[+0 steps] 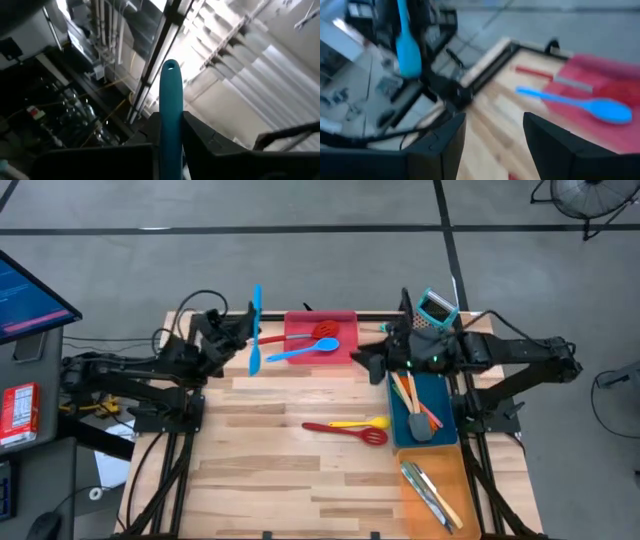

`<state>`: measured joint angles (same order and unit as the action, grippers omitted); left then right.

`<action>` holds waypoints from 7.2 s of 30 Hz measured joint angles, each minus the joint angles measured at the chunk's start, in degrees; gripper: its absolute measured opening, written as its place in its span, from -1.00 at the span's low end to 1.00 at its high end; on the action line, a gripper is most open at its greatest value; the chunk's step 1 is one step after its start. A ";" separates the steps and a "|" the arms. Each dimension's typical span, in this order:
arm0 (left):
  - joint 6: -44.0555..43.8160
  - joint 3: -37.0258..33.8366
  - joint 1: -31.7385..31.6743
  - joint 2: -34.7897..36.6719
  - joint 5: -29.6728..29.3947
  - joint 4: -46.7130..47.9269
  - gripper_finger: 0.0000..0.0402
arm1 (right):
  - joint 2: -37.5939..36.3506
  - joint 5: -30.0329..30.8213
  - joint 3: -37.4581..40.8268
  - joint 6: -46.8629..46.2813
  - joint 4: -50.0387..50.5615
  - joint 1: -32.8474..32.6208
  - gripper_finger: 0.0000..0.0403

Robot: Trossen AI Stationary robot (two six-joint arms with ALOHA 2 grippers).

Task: Pick & Place Kitchen Items
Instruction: Put the blue spatula into the blue bin

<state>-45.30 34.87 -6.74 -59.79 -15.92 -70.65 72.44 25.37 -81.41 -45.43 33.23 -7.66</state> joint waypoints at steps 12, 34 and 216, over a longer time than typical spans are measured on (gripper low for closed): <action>-8.97 0.00 0.01 -6.15 9.58 -0.14 -0.83 | 4.72 -21.80 -0.17 21.47 -23.62 12.87 -0.03; -12.63 0.00 0.00 -4.35 13.02 -1.66 -0.83 | 20.74 -44.65 -0.37 24.97 -62.50 21.05 -0.03; 2.01 5.21 -26.38 27.56 26.73 69.80 -0.99 | -5.95 -23.67 17.25 8.48 41.29 26.21 -0.94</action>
<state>-43.29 40.09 -33.12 -32.23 10.81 -0.84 66.49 1.70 -64.16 -36.94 74.52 18.56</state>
